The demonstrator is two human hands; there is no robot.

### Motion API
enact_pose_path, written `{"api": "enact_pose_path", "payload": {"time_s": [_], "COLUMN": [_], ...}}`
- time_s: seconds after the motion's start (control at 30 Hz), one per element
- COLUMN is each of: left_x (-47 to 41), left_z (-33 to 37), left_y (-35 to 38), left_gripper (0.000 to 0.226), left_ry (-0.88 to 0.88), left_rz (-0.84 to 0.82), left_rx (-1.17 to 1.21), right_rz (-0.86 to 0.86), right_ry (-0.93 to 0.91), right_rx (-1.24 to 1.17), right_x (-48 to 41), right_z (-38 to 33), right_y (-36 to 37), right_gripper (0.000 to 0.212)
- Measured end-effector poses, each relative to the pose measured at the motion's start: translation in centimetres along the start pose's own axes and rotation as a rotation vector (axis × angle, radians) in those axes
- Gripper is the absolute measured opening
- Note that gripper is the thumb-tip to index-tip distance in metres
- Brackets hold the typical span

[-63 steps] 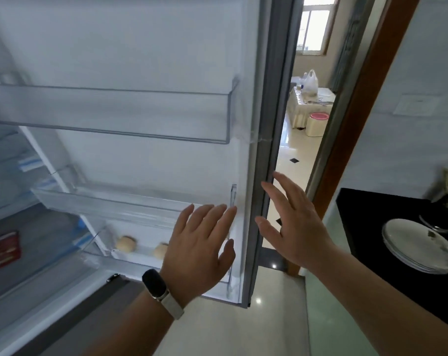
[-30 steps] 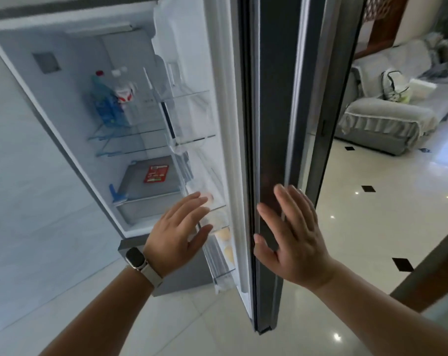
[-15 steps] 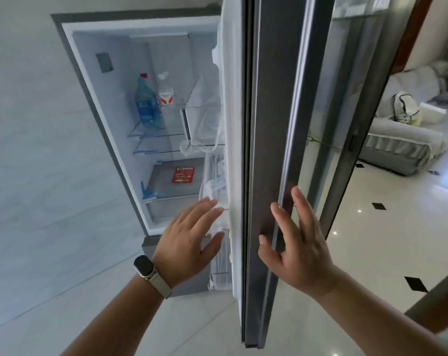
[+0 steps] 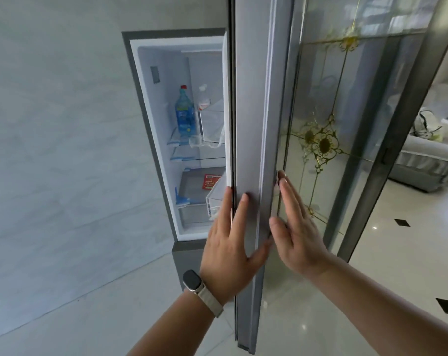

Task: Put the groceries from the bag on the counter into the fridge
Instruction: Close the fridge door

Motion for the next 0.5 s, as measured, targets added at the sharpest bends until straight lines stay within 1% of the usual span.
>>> {"api": "enact_pose_path", "payload": {"time_s": [0.07, 0.13, 0.2, 0.3, 0.37, 0.5], "left_x": [0.1, -0.1, -0.5, -1.1, -1.4, -2.4], "left_z": [-0.8, -2.0, -3.5, -5.7, -7.1, -9.7], "left_y": [-0.1, -0.2, -0.8, -1.7, -2.3, -3.8], "left_gripper": [0.09, 0.089, 0.087, 0.077, 0.072, 0.069], "left_ry": [-0.022, -0.049, -0.074, -0.095, -0.087, -0.067], "left_rz": [0.038, 0.059, 0.08, 0.12, 0.148, 0.227], "left_rx": [-0.009, -0.021, -0.016, -0.008, 0.0, 0.003], "right_rz": [-0.014, -0.056, -0.071, -0.072, -0.073, -0.06], "right_ry": [0.058, 0.068, 0.026, -0.017, -0.035, -0.096], "right_rx": [0.019, 0.05, 0.061, 0.077, 0.094, 0.126], "right_x": [-1.2, -2.3, -3.2, -4.1, -4.6, -5.8], "right_z": [0.5, 0.5, 0.2, 0.1, 0.3, 0.6], "right_y": [1.3, 2.8, 4.1, 6.1, 7.5, 10.1], "right_gripper": [0.06, 0.062, 0.065, 0.066, 0.067, 0.067]}}
Point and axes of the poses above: each hand's wrist, its own x-axis away from the middle knuckle, its own y-axis out of the palm, z = x × y, the point moved 10 cm from there along -x, towards the middle knuckle, and after that the axes turned 10 degrees about -y, right-handed, at the moved point
